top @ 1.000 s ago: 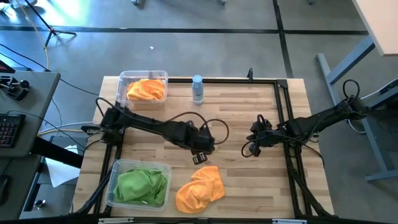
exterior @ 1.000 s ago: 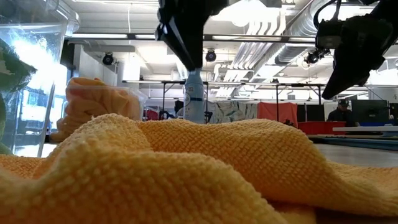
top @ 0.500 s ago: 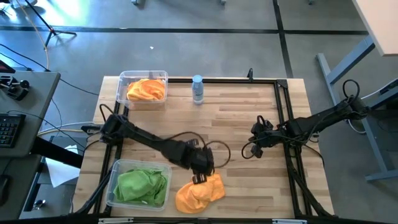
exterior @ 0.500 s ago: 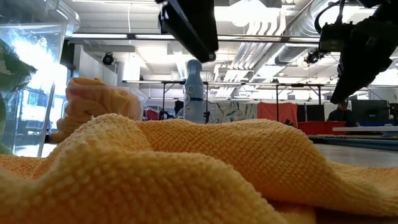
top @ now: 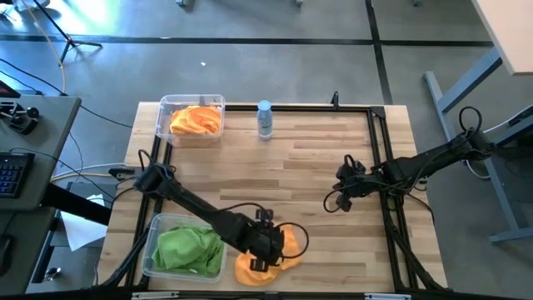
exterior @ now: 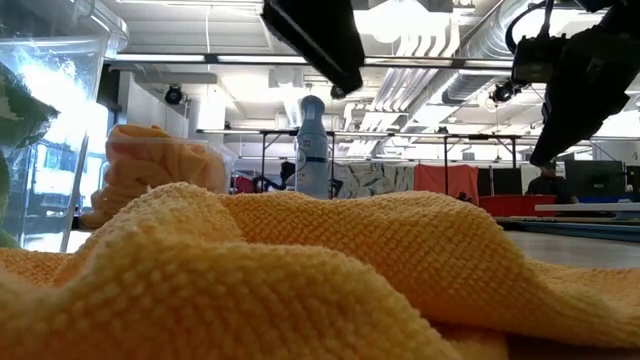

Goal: Sort microfiber towel by color & place in baskets
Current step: Put the yellow microfiber towel into the top transparent bin

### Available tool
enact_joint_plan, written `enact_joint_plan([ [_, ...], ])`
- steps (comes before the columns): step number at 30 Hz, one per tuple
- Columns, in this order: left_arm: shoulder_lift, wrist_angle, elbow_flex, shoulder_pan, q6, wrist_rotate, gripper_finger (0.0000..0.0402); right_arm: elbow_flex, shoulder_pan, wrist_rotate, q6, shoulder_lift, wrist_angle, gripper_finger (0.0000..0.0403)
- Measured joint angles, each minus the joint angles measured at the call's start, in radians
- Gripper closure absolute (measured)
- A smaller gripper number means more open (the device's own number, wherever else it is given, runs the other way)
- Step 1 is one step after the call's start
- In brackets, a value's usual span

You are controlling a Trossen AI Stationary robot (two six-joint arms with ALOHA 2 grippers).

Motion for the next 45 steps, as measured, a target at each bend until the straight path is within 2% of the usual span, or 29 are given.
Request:
enact_joint_plan([
  [15, 0.105, 0.064, 0.0, 0.062, -0.044, 0.136, 0.0234, 0.0, 0.0, 0.0, 0.003, -0.001, 0.004, 0.0403],
  [23, 0.155, 0.079, 0.0, 0.058, 0.026, 0.192, 0.0236, 0.0, 0.0, 0.0, 0.0, 0.0, 0.005, 0.0403],
  [27, 0.168, 0.079, 0.0, 0.053, 0.043, 0.193, 0.0263, 0.0, 0.0, 0.001, 0.0, 0.0, 0.006, 0.0403],
  [32, 0.151, 0.068, 0.001, 0.061, 0.035, 0.193, 0.0342, 0.0, 0.0, 0.001, 0.0, 0.0, 0.005, 0.0403],
  [34, 0.145, 0.039, 0.028, 0.074, 0.015, 0.199, 0.0379, 0.0, 0.0, 0.001, 0.0, 0.0, 0.005, 0.0403],
  [36, 0.145, -0.014, 0.077, 0.091, 0.011, 0.206, 0.0394, 0.0, 0.0, 0.001, 0.0, 0.0, 0.005, 0.0403],
  [42, 0.145, -0.195, 0.257, 0.154, 0.009, 0.184, 0.0398, 0.0, 0.0, 0.003, -0.001, 0.0, -0.002, 0.0403],
  [45, 0.142, -0.332, 0.376, 0.195, -0.035, 0.119, 0.0399, 0.0, 0.0, 0.003, 0.0, 0.0, -0.005, 0.0403],
])
